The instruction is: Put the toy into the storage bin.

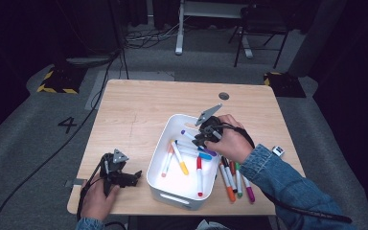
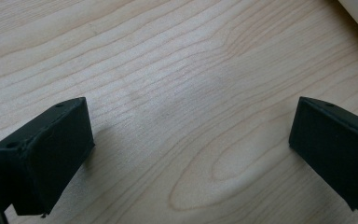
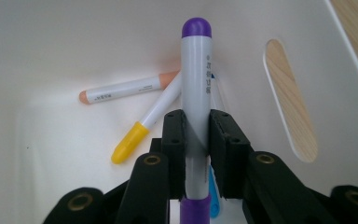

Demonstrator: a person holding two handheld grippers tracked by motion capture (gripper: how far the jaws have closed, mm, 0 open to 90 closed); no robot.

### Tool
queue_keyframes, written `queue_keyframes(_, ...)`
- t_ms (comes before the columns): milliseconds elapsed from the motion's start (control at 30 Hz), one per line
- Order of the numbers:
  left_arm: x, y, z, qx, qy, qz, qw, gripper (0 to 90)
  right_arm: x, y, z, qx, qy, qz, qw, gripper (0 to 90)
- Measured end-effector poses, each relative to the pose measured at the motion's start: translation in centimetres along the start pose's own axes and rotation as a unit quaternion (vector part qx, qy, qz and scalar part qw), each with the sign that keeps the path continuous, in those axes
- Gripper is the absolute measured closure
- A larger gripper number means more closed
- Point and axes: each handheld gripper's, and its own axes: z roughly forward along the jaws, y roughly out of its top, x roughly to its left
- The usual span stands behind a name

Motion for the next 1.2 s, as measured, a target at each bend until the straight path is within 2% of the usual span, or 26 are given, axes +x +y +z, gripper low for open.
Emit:
queue_keyframes(133,0.0,0.0,0.0,0.0,0.0,0.0,1.0,0.0,0.4,0.0,0.4,0.014,0.0,0.0,0.9999,77.0)
queue_keyframes(167,0.0,0.0,0.0,0.0,0.0,0.0,1.0,0.0,0.3,0.0,0.5,0.01,-0.002,-0.012,0.9999,77.0)
queue_keyframes(200,0.0,0.0,0.0,0.0,0.0,0.0,1.0,0.0,0.5,0.0,0.5,0.018,0.0,-0.003,0.9998,77.0)
queue_keyframes(233,0.0,0.0,0.0,0.0,0.0,0.0,1.0,0.0,0.5,0.0,0.6,0.015,-0.002,-0.015,0.9998,77.0)
queue_keyframes(267,0.0,0.0,0.0,0.0,0.0,0.0,1.0,0.0,0.6,0.0,0.7,0.023,0.001,-0.009,0.9997,77.0)
queue_keyframes(367,0.0,0.0,0.0,0.0,0.0,0.0,1.0,0.0,0.7,0.0,1.1,0.038,0.004,-0.022,0.999,76.8)
queue_keyframes(400,0.0,0.0,0.0,0.0,-0.001,0.0,1.0,0.0,0.8,-0.1,1.4,0.052,0.011,-0.022,0.9984,76.0)
queue_keyframes(433,0.0,0.0,0.0,0.0,0.0,0.0,1.0,0.0,0.8,-0.2,1.6,0.053,0.014,-0.025,0.9982,67.1)
queue_keyframes(467,0.0,0.0,0.0,0.0,0.0,0.0,1.0,0.0,0.8,-0.2,1.6,0.053,0.014,-0.025,0.9982,67.1)
queue_keyframes(500,0.0,0.0,0.0,0.0,0.0,0.0,1.0,0.0,0.9,-0.3,1.8,0.042,0.016,-0.022,0.9988,57.7)
queue_keyframes(533,0.0,0.0,0.0,0.0,0.0,0.0,1.0,0.0,0.9,-0.3,1.8,0.042,0.014,-0.036,0.9984,55.0)
queue_keyframes(567,0.0,0.0,0.0,0.0,0.0,0.0,1.0,0.0,1.0,-0.3,1.4,0.038,0.01,-0.027,0.9989,50.1)
queue_keyframes(600,0.0,0.0,0.0,0.0,0.0,0.0,1.0,0.0,0.9,-0.3,1.2,0.029,0.006,-0.029,0.9991,49.2)
queue_keyframes(733,0.0,0.0,0.0,0.0,0.0,0.0,1.0,0.0,0.9,-0.3,-0.1,0.002,-0.001,-0.019,0.9998,47.1)
queue_keyframes(867,0.0,0.0,0.0,0.0,0.0,0.0,1.0,0.0,1.0,-0.7,-1.6,-0.01,-0.008,-0.012,0.9998,46.9)
queue_keyframes(1000,0.0,0.0,0.0,0.0,0.0,0.0,1.0,0.0,1.0,-1.4,-3.2,-0.026,-0.014,-0.004,0.9995,46.8)
queue_keyframes(1200,0.0,0.0,0.0,0.0,0.0,0.0,1.0,0.0,0.4,-2.9,-5.5,-0.048,-0.037,0.014,0.9981,48.7)
